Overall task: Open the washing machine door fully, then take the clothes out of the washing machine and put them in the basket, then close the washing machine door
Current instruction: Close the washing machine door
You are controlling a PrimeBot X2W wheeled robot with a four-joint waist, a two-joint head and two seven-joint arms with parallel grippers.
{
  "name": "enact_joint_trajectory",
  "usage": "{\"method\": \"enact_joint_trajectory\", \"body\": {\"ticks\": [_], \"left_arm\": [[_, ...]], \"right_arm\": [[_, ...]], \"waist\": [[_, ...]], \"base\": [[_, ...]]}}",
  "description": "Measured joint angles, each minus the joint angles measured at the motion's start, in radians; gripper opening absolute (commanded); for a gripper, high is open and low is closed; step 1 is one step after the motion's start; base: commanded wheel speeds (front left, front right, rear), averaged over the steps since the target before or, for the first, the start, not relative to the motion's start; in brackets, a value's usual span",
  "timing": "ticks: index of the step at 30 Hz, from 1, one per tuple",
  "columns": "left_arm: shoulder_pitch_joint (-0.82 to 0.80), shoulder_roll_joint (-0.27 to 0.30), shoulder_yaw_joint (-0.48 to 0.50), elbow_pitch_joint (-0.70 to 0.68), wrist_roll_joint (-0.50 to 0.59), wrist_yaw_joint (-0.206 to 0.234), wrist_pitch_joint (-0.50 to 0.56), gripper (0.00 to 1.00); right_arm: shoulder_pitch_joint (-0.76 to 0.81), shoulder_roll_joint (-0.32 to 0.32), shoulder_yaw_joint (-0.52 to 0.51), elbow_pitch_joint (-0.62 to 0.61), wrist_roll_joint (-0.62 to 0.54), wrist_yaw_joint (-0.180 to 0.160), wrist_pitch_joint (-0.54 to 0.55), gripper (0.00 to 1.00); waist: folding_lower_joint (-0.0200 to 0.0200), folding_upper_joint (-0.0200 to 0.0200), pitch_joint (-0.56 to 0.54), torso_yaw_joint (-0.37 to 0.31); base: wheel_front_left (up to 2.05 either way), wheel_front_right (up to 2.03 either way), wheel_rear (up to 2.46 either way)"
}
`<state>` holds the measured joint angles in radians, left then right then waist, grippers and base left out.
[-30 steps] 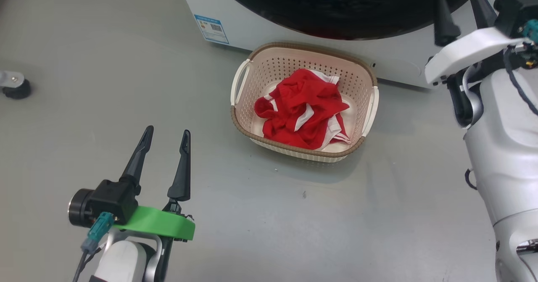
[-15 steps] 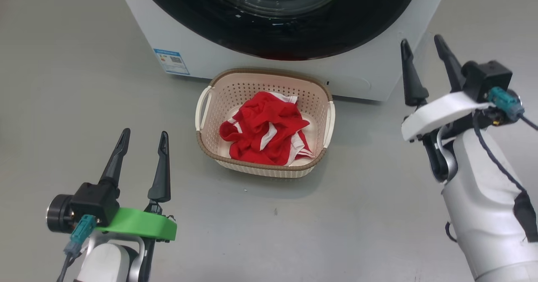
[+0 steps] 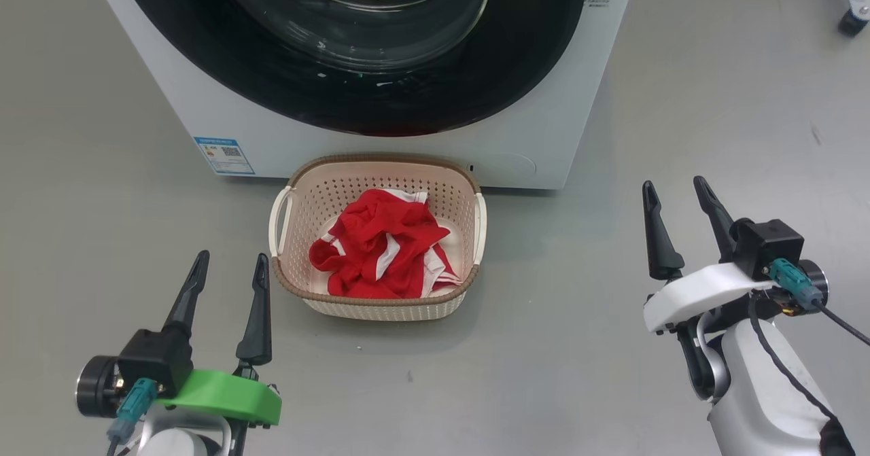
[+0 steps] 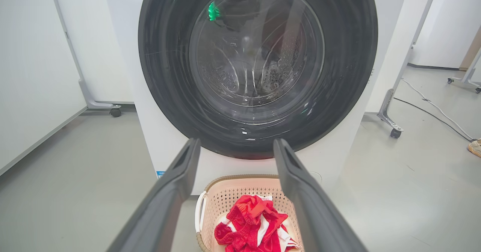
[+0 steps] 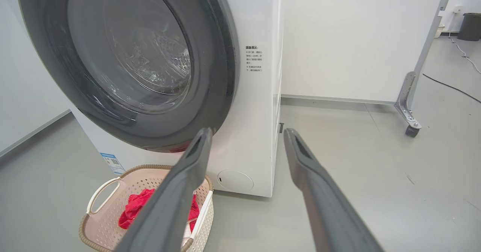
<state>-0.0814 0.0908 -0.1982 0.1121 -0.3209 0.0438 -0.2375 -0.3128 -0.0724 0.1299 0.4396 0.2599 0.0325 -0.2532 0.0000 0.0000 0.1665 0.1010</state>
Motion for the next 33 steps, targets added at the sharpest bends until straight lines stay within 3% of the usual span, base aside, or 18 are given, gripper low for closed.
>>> {"method": "enact_joint_trajectory", "body": {"ticks": [17,33], "left_arm": [[0.099,0.007,0.002,0.01,-0.009,0.013,0.044,1.0],[0.154,0.012,-0.004,-0.011,-0.011,0.022,0.071,1.0]], "right_arm": [[0.224,0.011,0.006,-0.116,-0.01,-0.026,0.0,1.0],[0.335,0.016,0.025,-0.174,-0.01,-0.035,0.0,1.0]], "waist": [[0.0,0.0,-0.108,-0.066],[0.0,0.0,-0.173,-0.08]], "base": [[0.0,0.0,0.0],[0.0,0.0,0.0]]}}
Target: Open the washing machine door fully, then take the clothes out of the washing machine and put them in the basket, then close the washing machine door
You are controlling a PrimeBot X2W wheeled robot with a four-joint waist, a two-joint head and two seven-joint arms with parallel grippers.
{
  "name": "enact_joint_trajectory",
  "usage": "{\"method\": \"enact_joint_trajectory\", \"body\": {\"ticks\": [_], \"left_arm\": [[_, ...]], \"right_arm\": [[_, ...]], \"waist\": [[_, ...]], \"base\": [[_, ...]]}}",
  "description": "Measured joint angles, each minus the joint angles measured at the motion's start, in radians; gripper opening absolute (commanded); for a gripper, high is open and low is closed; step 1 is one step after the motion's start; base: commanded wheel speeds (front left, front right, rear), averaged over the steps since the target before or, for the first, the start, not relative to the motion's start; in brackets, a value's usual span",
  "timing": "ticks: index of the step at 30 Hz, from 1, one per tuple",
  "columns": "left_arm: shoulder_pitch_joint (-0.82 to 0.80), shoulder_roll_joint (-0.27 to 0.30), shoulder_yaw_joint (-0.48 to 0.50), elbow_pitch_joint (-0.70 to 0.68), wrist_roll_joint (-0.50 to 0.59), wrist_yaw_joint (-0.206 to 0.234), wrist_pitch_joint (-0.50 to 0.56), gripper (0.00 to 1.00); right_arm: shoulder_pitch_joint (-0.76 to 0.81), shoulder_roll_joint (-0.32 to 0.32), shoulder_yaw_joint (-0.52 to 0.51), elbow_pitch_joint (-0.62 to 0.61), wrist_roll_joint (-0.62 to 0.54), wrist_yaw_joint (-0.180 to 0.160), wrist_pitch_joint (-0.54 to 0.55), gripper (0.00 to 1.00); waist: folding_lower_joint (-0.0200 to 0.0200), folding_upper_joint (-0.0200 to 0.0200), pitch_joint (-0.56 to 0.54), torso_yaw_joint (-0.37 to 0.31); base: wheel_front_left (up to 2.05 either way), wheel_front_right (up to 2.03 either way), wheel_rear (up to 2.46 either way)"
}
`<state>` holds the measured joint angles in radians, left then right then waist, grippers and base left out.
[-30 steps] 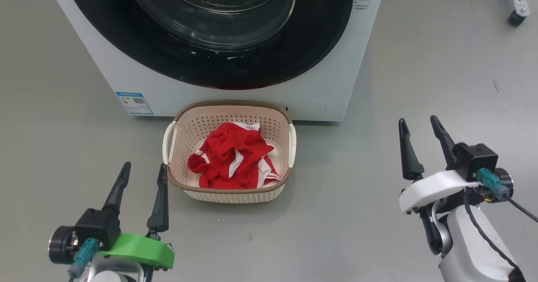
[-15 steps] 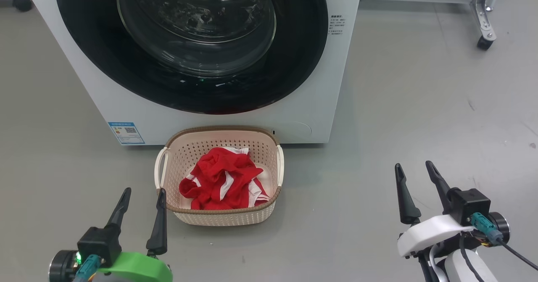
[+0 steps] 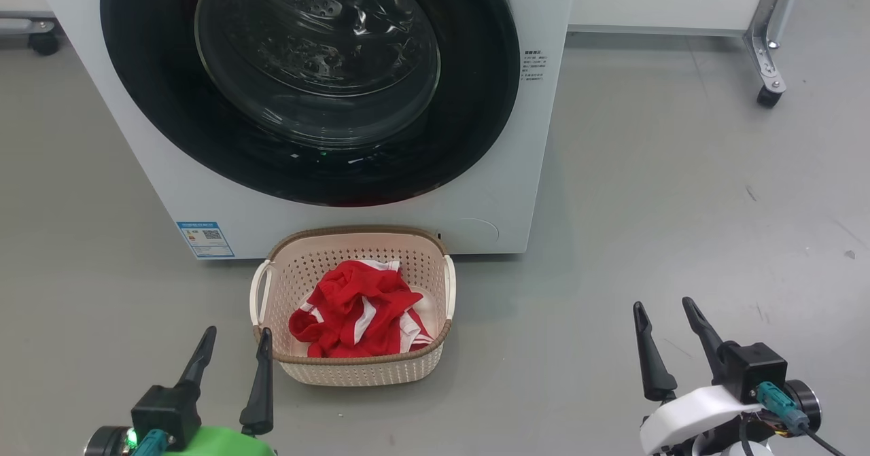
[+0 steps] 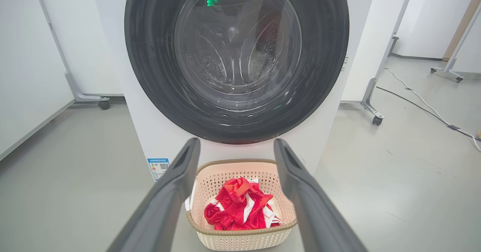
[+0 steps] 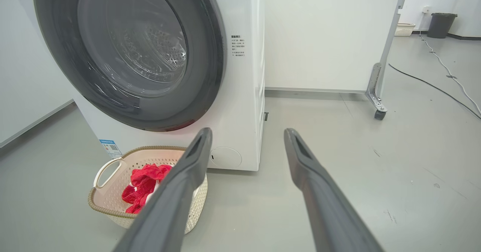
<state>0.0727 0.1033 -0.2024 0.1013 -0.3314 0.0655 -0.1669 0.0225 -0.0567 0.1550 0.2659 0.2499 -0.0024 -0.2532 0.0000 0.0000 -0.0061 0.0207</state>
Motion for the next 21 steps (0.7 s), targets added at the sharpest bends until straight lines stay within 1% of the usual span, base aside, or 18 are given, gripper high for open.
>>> {"method": "enact_joint_trajectory", "body": {"ticks": [11,13,21], "left_arm": [[0.016,0.0,-0.003,-0.022,0.0,0.004,0.018,1.0],[0.019,0.0,-0.003,-0.026,0.0,0.004,0.02,1.0],[0.028,0.0,-0.004,-0.041,0.0,0.01,0.025,1.0]], "right_arm": [[0.029,0.0,-0.001,-0.03,0.0,-0.002,0.0,1.0],[0.03,0.0,-0.002,-0.034,0.0,-0.009,0.0,1.0],[0.049,0.0,-0.001,-0.05,0.0,-0.009,0.0,1.0]], "waist": [[0.0,0.0,-0.009,0.003],[0.0,0.0,-0.01,0.003],[0.0,0.0,-0.013,0.004]], "base": [[0.0,0.0,0.0],[0.0,0.0,0.0],[0.0,0.0,0.0]]}}
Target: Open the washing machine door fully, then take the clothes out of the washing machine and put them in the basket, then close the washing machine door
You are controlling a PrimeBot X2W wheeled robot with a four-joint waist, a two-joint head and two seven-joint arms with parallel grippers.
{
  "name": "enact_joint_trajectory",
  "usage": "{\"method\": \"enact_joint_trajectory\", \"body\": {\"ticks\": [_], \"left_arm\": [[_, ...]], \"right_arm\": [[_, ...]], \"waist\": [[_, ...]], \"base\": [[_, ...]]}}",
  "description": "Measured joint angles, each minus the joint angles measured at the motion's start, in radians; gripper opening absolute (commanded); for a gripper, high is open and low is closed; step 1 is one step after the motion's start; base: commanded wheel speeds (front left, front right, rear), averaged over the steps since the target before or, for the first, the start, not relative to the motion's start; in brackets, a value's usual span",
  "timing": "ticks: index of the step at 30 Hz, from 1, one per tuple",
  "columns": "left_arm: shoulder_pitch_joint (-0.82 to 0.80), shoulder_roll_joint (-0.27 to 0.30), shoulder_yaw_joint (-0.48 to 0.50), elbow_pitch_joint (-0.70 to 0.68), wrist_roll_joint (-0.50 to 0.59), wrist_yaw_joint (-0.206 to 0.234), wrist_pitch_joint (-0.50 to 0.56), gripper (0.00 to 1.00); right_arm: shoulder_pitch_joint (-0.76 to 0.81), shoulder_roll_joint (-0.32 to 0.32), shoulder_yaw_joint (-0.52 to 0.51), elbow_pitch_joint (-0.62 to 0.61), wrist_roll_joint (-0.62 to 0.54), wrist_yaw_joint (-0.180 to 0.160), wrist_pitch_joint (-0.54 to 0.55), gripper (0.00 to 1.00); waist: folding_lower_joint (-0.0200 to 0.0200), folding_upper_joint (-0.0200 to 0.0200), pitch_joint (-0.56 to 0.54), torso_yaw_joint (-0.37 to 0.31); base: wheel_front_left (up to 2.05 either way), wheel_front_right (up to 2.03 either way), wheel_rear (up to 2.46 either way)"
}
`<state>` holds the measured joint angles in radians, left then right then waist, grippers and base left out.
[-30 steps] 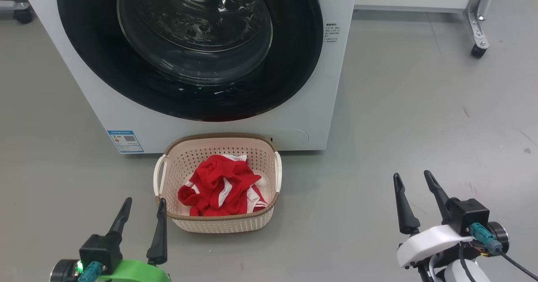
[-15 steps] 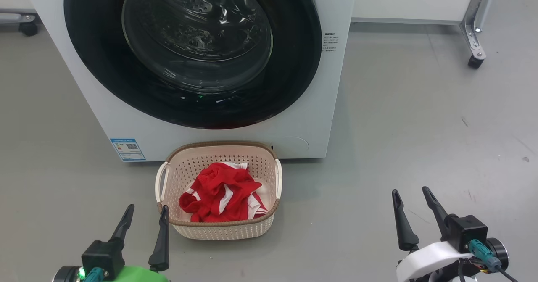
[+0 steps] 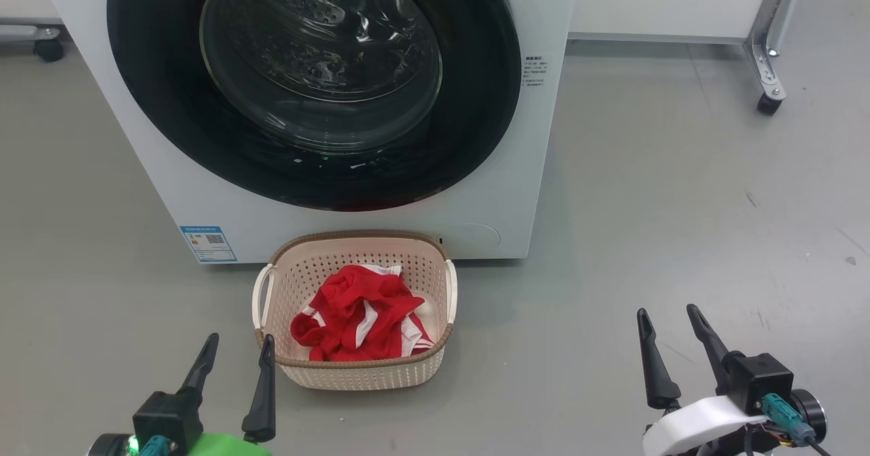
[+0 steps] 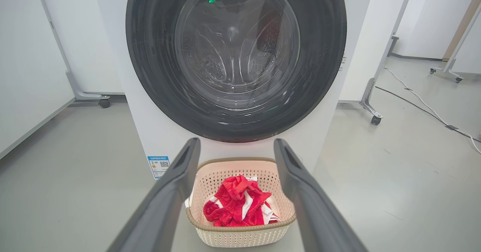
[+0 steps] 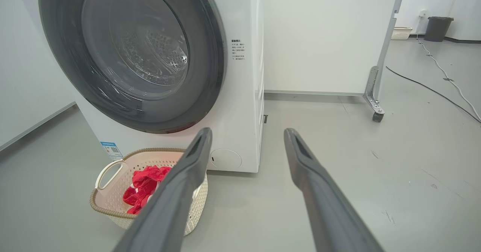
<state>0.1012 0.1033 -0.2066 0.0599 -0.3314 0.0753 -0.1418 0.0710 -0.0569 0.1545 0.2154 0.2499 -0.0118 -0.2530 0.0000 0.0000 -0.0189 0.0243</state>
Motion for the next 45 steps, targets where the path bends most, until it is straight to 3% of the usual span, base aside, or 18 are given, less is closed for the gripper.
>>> {"method": "enact_joint_trajectory", "body": {"ticks": [19,20,29,45], "left_arm": [[0.004,0.001,-0.002,-0.018,0.007,0.009,0.008,1.0],[0.005,-0.001,-0.002,-0.012,0.006,0.009,0.008,0.0],[0.026,-0.017,-0.014,0.035,-0.024,0.006,0.008,0.0],[0.024,-0.022,0.021,0.036,-0.257,-0.024,0.032,0.0]], "right_arm": [[0.001,-0.009,0.01,-0.042,-0.001,0.0,0.014,1.0],[0.001,-0.008,0.01,-0.038,-0.001,0.0,0.018,0.0],[0.034,0.003,0.012,0.008,0.025,0.002,0.02,0.0],[0.029,0.008,-0.03,0.007,0.274,0.021,0.073,0.0]], "waist": [[0.0,0.0,-0.002,0.003],[0.0,0.0,-0.002,0.003],[0.0,0.0,-0.001,0.002],[0.0,0.0,0.004,-0.003]], "base": [[0.0,0.0,0.0],[0.0,0.0,0.0],[0.0,0.0,0.0],[0.0,0.0,0.0]]}}
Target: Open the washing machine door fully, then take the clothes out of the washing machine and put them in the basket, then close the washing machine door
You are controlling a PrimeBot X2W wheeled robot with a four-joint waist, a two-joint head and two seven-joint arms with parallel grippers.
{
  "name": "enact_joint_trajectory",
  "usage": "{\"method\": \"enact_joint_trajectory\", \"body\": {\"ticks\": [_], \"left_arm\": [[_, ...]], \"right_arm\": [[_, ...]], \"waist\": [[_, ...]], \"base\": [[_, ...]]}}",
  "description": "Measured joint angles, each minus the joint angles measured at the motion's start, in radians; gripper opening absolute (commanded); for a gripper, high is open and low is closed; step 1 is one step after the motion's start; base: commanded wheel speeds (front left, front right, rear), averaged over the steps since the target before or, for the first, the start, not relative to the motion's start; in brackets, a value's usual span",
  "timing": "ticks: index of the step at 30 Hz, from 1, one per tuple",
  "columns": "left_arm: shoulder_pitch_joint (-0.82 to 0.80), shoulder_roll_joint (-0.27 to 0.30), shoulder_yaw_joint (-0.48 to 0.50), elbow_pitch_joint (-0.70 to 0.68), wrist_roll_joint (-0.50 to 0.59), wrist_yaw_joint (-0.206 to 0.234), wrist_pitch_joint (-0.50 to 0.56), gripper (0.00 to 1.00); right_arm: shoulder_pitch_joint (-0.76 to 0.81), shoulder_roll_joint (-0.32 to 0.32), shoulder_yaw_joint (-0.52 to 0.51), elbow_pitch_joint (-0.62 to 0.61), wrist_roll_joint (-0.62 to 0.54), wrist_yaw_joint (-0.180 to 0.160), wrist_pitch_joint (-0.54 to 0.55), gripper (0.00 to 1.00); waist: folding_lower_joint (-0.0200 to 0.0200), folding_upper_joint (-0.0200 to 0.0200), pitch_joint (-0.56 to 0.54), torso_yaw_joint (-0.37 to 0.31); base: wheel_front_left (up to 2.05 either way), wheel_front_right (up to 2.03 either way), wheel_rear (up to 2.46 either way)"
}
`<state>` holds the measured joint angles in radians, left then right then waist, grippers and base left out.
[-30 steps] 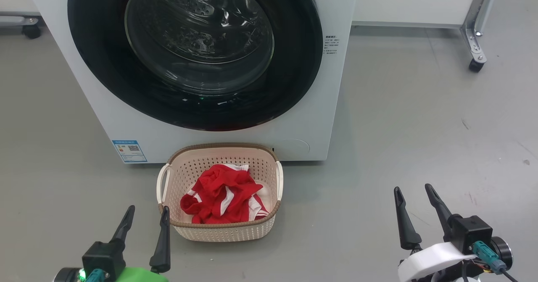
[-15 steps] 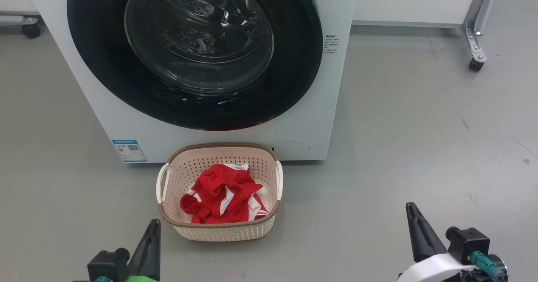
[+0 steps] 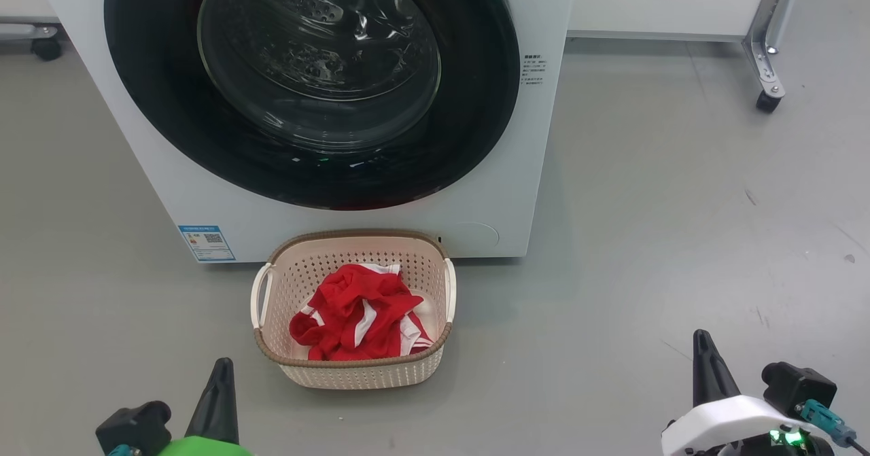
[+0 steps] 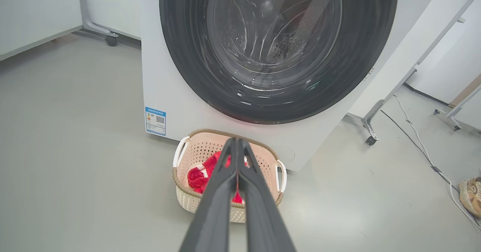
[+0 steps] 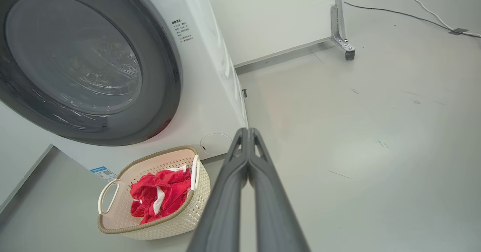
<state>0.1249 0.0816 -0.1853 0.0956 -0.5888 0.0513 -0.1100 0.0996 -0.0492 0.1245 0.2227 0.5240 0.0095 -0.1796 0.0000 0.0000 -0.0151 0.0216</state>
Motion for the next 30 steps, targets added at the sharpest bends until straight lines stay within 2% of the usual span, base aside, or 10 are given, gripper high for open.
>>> {"method": "enact_joint_trajectory", "body": {"ticks": [30], "left_arm": [[-0.047,-0.002,0.08,0.055,-0.391,-0.054,0.066,0.0]], "right_arm": [[-0.056,0.002,-0.087,0.013,0.405,0.042,0.104,0.0]], "waist": [[0.0,0.0,0.007,-0.008]], "base": [[0.0,0.0,0.0]]}}
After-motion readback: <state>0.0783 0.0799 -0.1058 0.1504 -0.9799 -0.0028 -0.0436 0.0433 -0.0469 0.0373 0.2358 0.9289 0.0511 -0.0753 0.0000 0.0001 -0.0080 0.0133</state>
